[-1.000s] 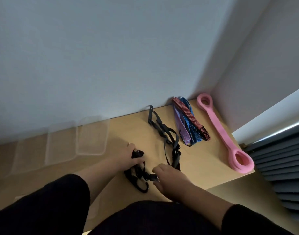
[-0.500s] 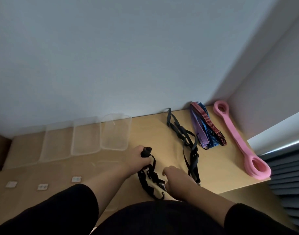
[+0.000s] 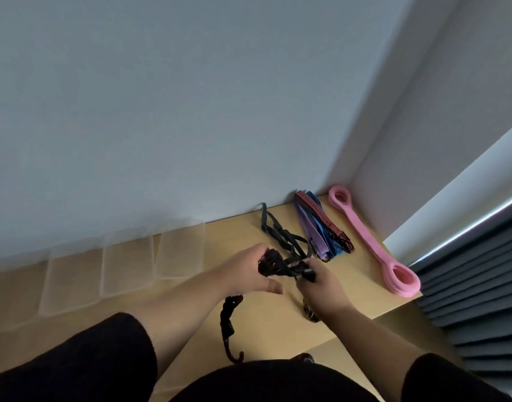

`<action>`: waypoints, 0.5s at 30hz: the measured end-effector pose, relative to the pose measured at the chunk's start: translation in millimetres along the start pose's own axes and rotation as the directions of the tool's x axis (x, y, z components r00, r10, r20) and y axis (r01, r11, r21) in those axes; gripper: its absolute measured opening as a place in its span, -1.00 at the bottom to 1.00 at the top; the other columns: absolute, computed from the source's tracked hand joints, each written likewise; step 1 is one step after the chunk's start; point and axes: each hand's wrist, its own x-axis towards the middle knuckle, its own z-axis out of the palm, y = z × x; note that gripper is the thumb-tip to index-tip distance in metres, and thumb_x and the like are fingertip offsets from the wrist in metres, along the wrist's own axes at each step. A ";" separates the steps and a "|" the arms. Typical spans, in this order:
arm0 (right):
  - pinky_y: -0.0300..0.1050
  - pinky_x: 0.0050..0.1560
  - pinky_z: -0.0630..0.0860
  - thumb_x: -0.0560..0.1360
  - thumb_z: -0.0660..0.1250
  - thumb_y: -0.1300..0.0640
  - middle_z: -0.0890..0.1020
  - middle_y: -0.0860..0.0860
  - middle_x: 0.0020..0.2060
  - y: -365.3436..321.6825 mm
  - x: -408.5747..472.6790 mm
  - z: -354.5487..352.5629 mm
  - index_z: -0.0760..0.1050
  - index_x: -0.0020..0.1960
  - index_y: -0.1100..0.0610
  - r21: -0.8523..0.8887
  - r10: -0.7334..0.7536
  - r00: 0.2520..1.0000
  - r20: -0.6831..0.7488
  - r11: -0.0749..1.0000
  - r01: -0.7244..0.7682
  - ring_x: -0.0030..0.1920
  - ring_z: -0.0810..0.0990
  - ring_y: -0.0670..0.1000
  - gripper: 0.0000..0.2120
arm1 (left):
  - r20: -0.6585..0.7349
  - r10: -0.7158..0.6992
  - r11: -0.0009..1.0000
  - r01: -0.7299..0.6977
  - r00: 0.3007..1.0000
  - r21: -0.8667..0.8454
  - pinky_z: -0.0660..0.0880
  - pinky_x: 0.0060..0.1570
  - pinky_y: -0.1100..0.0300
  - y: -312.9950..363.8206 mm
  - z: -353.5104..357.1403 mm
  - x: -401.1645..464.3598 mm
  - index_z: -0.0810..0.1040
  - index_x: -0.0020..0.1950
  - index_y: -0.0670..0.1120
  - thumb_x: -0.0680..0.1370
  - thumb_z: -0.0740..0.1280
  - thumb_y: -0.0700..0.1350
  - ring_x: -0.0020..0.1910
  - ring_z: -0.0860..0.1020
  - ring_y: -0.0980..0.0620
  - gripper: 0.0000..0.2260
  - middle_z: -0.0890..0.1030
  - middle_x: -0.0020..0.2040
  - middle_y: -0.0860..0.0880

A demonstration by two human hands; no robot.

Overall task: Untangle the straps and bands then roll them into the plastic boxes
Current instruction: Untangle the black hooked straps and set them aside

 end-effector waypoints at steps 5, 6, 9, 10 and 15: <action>-0.08 -0.20 0.54 0.51 0.37 0.07 0.60 -0.08 -0.22 7.8 6.9 -54.8 0.49 -0.15 -0.08 -0.399 -0.043 0.998 -0.052 0.917 0.019 -0.18 0.56 -0.04 -0.90 | 0.079 0.052 0.716 -0.093 0.995 0.692 0.33 -0.28 0.16 18.8 -19.5 18.5 0.49 0.07 0.03 0.56 0.35 -0.01 -0.13 0.48 0.03 -0.87 0.46 -0.19 0.11; -0.09 -0.17 0.56 0.51 0.38 0.02 0.60 -0.10 -0.21 11.2 6.3 -64.9 0.48 -0.16 -0.10 -0.478 -0.039 0.998 -0.042 0.878 0.014 -0.17 0.56 -0.06 -0.89 | 0.067 0.061 0.658 -0.090 0.996 0.747 0.33 -0.28 0.14 22.1 -22.7 21.5 0.50 0.00 0.02 0.58 0.29 -0.03 -0.16 0.47 0.01 -0.95 0.43 -0.24 0.11; -0.18 -0.23 0.53 0.54 0.37 -0.11 0.60 -0.14 -0.24 21.8 -5.0 -97.3 0.48 -0.14 -0.09 -0.562 -0.031 0.998 -0.047 0.827 -0.001 -0.19 0.57 -0.11 -0.85 | -0.029 0.068 0.619 -0.019 0.997 0.785 0.44 -0.24 0.09 29.6 -27.9 30.1 0.48 -0.16 0.00 0.60 0.23 0.06 -0.18 0.53 -0.02 -0.80 0.51 -0.24 0.06; -0.23 -0.26 0.47 0.55 0.37 -0.14 0.60 -0.14 -0.24 26.1 -9.4 -106.2 0.48 -0.12 -0.09 -0.571 -0.022 0.999 -0.047 0.821 -0.008 -0.20 0.57 -0.13 -0.84 | -0.048 0.073 0.628 -0.009 0.996 0.778 0.45 -0.24 0.09 33.9 -26.2 32.7 0.48 -0.18 -0.01 0.59 0.22 0.09 -0.18 0.54 -0.02 -0.76 0.53 -0.24 0.05; -0.26 -0.21 0.39 0.48 0.38 -0.30 0.56 -0.18 -0.17 49.7 -26.9 -120.9 0.44 0.04 -0.11 -0.575 -0.003 1.000 -0.005 0.818 -0.001 -0.15 0.53 -0.16 -0.68 | -0.154 0.110 0.830 -0.006 0.982 0.557 0.49 -0.20 0.04 80.8 4.4 38.1 0.54 -0.21 -0.05 0.58 0.24 0.07 -0.20 0.56 -0.06 -0.74 0.54 -0.28 0.01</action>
